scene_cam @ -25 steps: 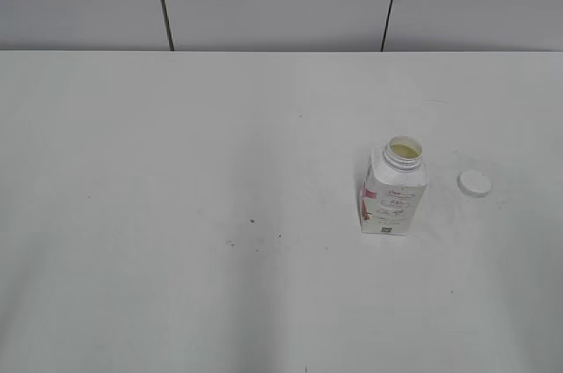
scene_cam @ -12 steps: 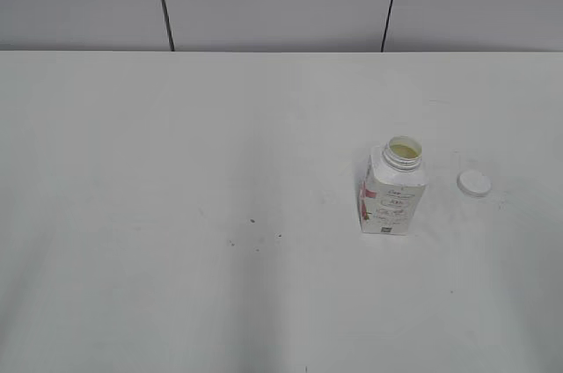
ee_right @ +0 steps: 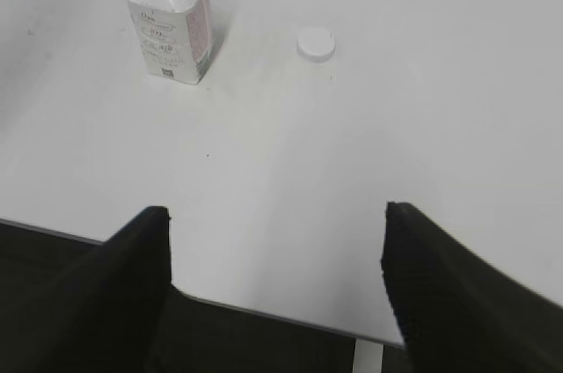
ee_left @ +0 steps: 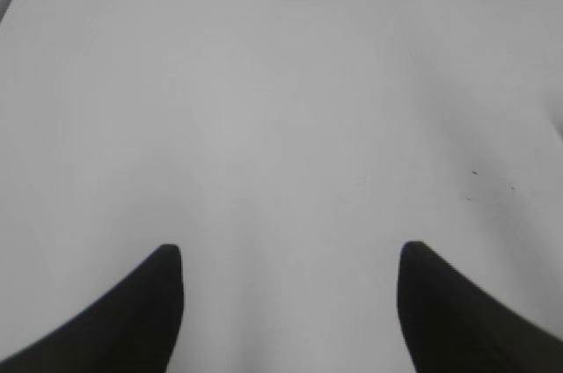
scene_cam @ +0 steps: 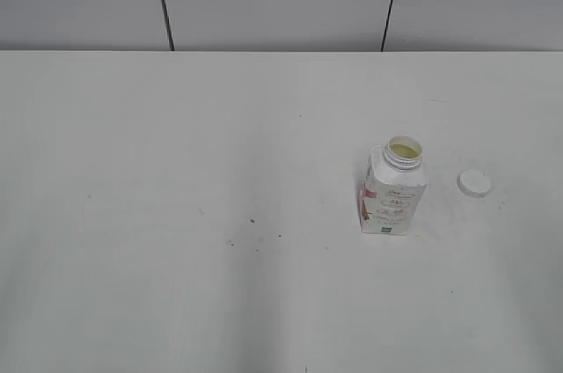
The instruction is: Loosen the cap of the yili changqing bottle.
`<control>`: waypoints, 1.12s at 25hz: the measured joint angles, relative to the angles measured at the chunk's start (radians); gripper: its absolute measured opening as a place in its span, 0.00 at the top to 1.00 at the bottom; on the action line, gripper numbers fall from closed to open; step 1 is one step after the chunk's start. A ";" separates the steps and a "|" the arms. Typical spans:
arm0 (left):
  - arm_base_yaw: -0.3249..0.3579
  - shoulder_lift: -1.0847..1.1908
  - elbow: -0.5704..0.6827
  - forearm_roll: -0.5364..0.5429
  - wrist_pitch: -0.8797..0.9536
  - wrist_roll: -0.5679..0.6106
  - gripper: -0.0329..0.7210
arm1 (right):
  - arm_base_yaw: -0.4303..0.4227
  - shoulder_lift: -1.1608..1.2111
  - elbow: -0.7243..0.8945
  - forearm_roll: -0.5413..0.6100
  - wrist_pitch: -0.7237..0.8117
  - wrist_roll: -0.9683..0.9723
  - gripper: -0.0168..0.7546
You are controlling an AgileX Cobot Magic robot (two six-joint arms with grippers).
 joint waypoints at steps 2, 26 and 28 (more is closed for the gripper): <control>0.004 0.000 0.000 0.000 0.000 0.000 0.33 | 0.000 -0.034 0.000 -0.004 0.000 0.000 0.22; -0.003 0.000 0.000 0.000 -0.003 0.000 0.37 | 0.000 -0.104 0.000 -0.046 -0.002 0.053 0.22; -0.003 0.000 0.000 0.000 -0.003 0.000 0.37 | 0.000 -0.104 0.000 -0.046 -0.002 0.054 0.22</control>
